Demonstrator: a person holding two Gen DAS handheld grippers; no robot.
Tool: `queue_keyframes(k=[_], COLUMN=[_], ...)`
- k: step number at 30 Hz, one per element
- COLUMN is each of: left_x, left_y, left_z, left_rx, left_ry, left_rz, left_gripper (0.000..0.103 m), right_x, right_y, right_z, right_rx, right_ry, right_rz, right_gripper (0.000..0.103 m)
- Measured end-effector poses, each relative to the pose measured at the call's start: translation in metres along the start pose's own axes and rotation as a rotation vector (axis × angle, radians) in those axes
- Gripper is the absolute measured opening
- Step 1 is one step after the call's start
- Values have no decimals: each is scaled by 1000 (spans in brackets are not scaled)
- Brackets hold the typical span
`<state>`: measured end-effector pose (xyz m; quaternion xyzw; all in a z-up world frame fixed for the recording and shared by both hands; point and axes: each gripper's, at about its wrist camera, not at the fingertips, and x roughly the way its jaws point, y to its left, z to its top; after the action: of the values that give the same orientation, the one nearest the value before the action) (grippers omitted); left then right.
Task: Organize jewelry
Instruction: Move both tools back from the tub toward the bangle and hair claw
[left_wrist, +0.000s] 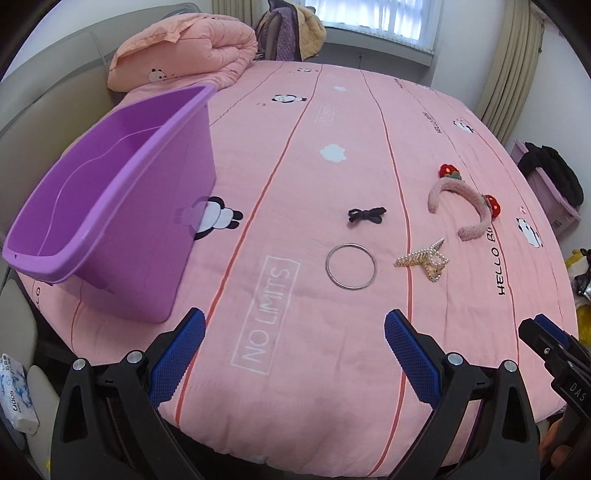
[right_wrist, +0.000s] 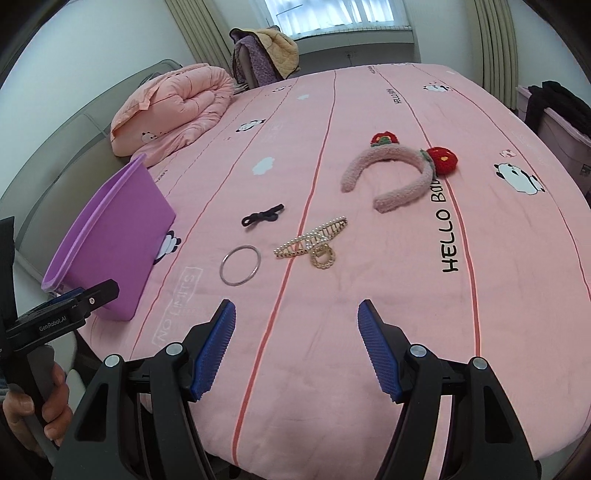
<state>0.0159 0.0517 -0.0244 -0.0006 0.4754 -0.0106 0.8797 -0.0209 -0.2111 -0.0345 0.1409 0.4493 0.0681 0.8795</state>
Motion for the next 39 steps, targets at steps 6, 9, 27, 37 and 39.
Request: queue_keyframes(k=[6, 9, 27, 37, 39], left_x=[39, 57, 148, 170, 173], left_y=[-19, -25, -39, -51, -51], left_z=[3, 5, 24, 20, 20], left_rx=[16, 21, -13, 39, 41], left_ry=[52, 68, 171, 187, 187], left_rz=[-5, 1, 21, 18, 17], left_gripper=[96, 96, 96, 96, 96], right_x=[28, 44, 98, 117, 123], right_y=[-11, -13, -67, -60, -50], right_z=[6, 11, 54, 47, 45], right_rx=[-16, -30, 56, 30, 1], right_ry=[23, 38, 58, 82, 89], right_rz=[-17, -24, -84, -33, -25], right_gripper=[66, 66, 66, 66, 66])
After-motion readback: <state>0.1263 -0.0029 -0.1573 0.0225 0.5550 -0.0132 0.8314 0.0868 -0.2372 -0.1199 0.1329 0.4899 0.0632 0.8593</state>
